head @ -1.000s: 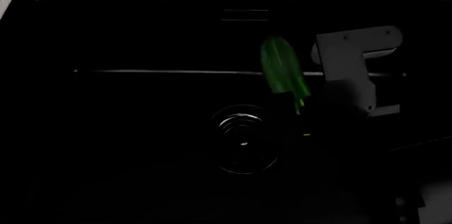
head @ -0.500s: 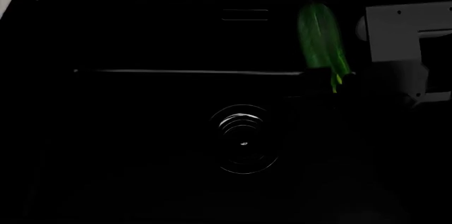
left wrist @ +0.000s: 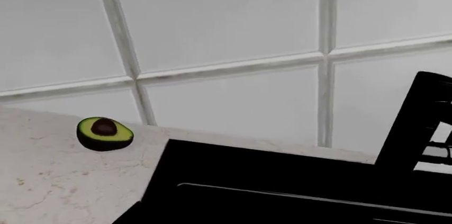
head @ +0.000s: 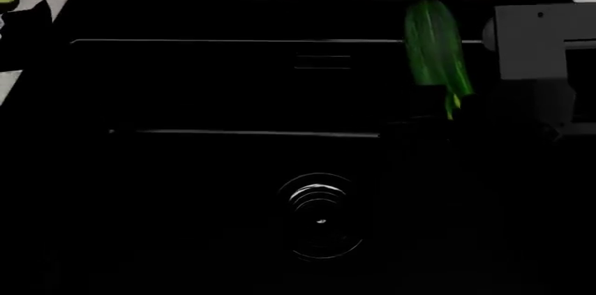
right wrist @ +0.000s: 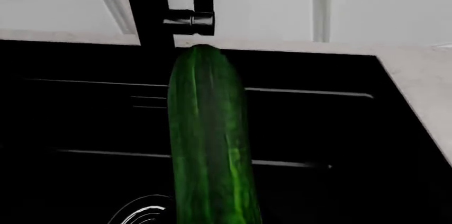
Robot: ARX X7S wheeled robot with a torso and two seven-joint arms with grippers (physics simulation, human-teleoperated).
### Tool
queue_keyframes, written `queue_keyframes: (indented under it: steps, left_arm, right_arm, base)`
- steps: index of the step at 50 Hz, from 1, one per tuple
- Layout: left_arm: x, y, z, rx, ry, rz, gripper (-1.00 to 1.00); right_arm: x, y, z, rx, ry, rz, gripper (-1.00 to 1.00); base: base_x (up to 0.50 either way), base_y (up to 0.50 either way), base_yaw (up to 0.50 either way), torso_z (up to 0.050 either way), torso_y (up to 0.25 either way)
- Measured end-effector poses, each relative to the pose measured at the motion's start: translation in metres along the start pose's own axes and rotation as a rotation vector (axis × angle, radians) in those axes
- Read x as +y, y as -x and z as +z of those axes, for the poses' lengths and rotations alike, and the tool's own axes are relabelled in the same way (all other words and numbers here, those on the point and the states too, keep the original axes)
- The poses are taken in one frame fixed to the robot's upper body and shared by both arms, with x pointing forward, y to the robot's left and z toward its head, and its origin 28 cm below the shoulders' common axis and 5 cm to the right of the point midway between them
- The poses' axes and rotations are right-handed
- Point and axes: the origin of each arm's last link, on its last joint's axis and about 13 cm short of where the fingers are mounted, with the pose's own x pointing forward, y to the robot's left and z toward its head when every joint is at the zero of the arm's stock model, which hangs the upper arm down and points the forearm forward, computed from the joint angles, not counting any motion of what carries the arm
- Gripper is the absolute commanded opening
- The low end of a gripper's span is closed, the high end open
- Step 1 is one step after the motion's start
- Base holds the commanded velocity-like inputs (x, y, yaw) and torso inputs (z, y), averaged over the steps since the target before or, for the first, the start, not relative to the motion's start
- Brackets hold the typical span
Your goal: Pick the zucchini from the sink and place it on the plate located on the counter
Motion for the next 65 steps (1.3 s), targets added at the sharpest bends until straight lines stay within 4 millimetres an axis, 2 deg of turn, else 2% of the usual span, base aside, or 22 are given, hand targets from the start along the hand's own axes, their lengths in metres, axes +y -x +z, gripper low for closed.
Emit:
queue_keyframes:
  steps: [33, 41, 65]
  left_arm:
    - [-0.0012, 0.0023, 0.0019, -0.001, 0.004, -0.002, 1.0]
    - [-0.0013, 0.0025, 0.0021, -0.005, -0.004, -0.001, 1.0]
    - [0.0011, 0.0053, 0.0036, -0.013, -0.006, 0.007, 1.0]
  right_arm:
    - [-0.0015, -0.0004, -0.0042, 0.0, -0.001, -0.018, -1.0]
    - [-0.0005, -0.0005, -0.0035, -0.009, 0.005, -0.017, -1.0]
    - [0.0028, -0.0012, -0.0007, -0.027, 0.007, -0.004, -1.0]
  base:
    - [0.0, 0.0, 0.0, 0.0, 0.25]
    - [-0.02, 0.0, 0.0, 0.0, 0.0]
    - [-0.34, 0.0, 0.0, 0.0, 0.0]
